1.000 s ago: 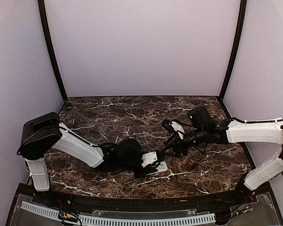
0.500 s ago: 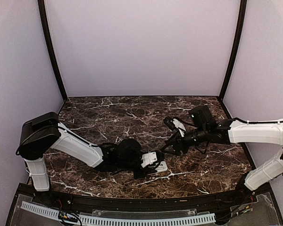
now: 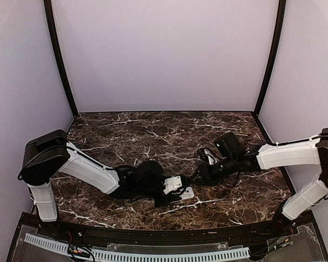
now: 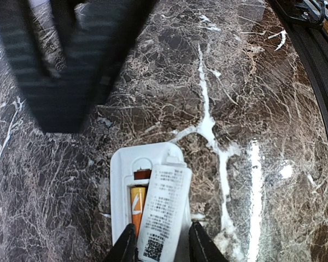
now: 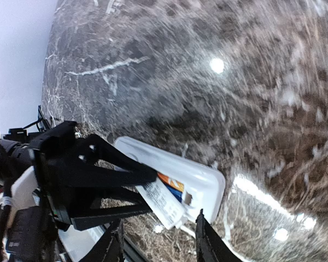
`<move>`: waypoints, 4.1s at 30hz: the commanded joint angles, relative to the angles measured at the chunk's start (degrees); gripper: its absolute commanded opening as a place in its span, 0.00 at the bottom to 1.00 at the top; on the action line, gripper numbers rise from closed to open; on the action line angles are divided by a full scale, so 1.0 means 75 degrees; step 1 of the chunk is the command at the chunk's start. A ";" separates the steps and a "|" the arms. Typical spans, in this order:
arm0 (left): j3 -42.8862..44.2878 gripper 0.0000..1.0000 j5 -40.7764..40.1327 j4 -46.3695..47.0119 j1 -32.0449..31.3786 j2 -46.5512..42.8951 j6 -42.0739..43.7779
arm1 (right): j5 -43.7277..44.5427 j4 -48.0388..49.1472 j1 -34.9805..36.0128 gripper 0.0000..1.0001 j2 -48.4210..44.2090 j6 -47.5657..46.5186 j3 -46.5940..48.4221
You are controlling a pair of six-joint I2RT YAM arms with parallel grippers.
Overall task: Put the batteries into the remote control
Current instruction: Pick up the battery cover from the remote control without the battery cover, then load the battery cover onto the remote control without the battery cover.
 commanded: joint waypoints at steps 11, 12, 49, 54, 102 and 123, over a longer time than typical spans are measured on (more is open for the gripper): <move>-0.0251 0.30 -0.0340 -0.0590 0.0032 -0.0101 0.0026 | -0.0624 0.2032 0.0343 0.46 0.0503 0.3345 -0.1347; -0.0246 0.30 -0.0333 -0.0585 0.0031 -0.0092 0.0029 | -0.0659 0.2134 0.0346 0.46 0.0595 0.3384 -0.1362; -0.0305 0.25 -0.0336 -0.0634 -0.0075 0.0103 0.0083 | -0.1152 0.3841 0.0363 0.15 0.1363 0.3697 -0.1616; -0.0317 0.25 -0.0343 -0.0643 -0.0085 0.0087 0.0077 | -0.1133 0.3833 0.0363 0.11 0.1420 0.3644 -0.1598; -0.0879 0.58 -0.0352 -0.1924 -0.0094 -0.1123 -0.1071 | -0.2952 0.0069 -0.0576 0.04 0.2602 0.0257 0.0759; -0.0447 0.45 -0.0105 -0.2297 -0.0088 -0.0519 -0.1083 | -0.2742 0.1962 -0.0352 0.01 0.2092 0.1620 -0.0330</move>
